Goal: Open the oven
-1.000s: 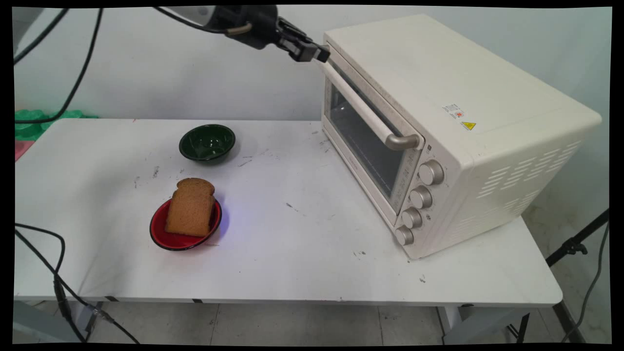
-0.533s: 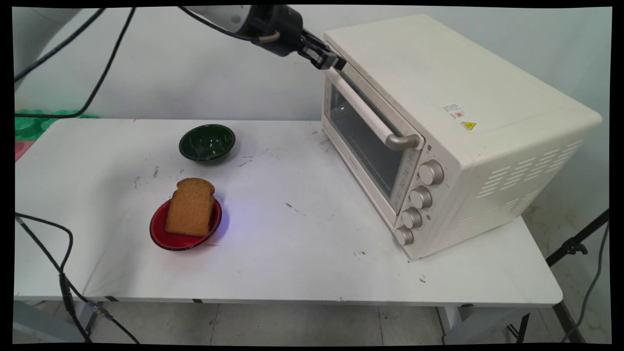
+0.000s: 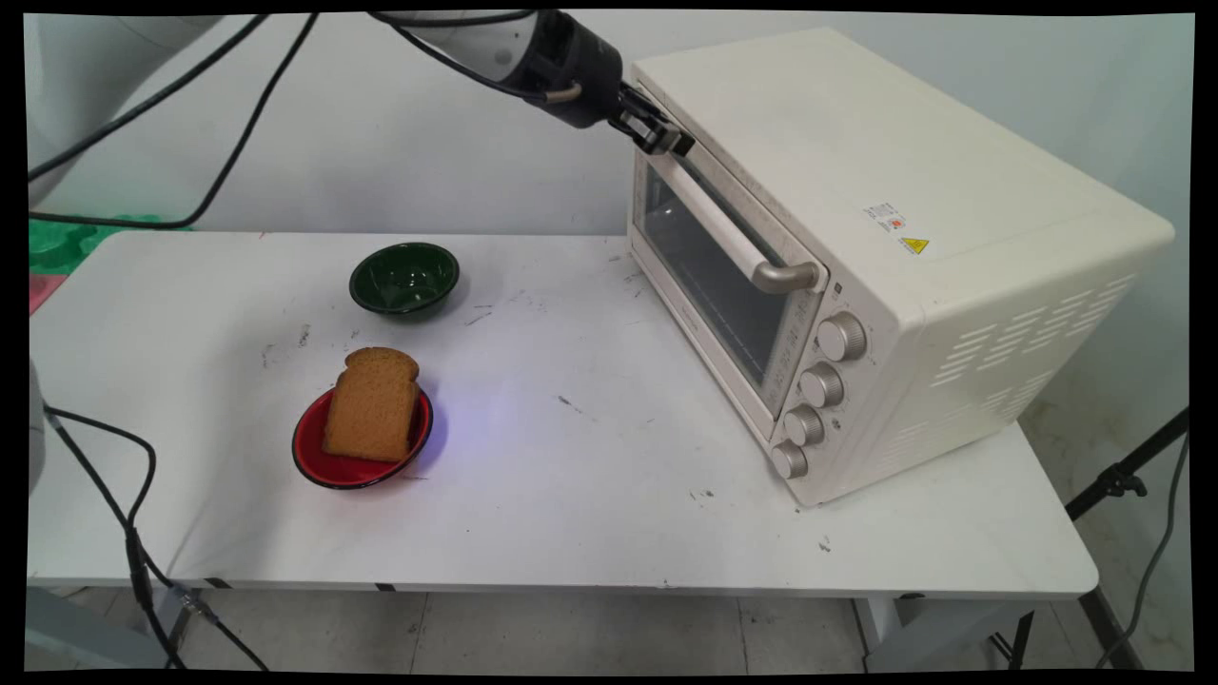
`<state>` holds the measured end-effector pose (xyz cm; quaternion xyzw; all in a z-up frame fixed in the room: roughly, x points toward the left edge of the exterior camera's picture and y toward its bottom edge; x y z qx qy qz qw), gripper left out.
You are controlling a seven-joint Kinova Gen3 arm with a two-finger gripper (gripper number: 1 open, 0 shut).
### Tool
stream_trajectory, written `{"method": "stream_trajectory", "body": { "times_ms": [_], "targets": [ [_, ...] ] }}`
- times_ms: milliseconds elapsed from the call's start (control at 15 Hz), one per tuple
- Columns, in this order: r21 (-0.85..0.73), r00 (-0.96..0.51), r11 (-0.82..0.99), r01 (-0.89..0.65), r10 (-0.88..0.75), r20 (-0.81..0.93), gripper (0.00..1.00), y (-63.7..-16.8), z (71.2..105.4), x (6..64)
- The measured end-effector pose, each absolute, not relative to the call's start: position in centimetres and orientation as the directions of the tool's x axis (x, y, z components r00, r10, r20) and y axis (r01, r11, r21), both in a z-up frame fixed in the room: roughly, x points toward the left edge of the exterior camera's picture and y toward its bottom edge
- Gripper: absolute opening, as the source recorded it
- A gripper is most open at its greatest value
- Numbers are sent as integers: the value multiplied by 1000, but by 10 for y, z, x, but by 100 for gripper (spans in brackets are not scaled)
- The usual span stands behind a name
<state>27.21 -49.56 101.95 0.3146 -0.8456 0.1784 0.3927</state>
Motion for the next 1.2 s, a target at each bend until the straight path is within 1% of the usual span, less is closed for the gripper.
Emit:
{"method": "stream_trajectory", "body": {
  "times_ms": [733, 1200],
  "targets": [
    [-54, -516, 731, -680, -426, 743, 0, -500, 1004, 263],
    [-53, -519, 721, -691, -443, 731, 0, -492, 999, 275]
  ]
}}
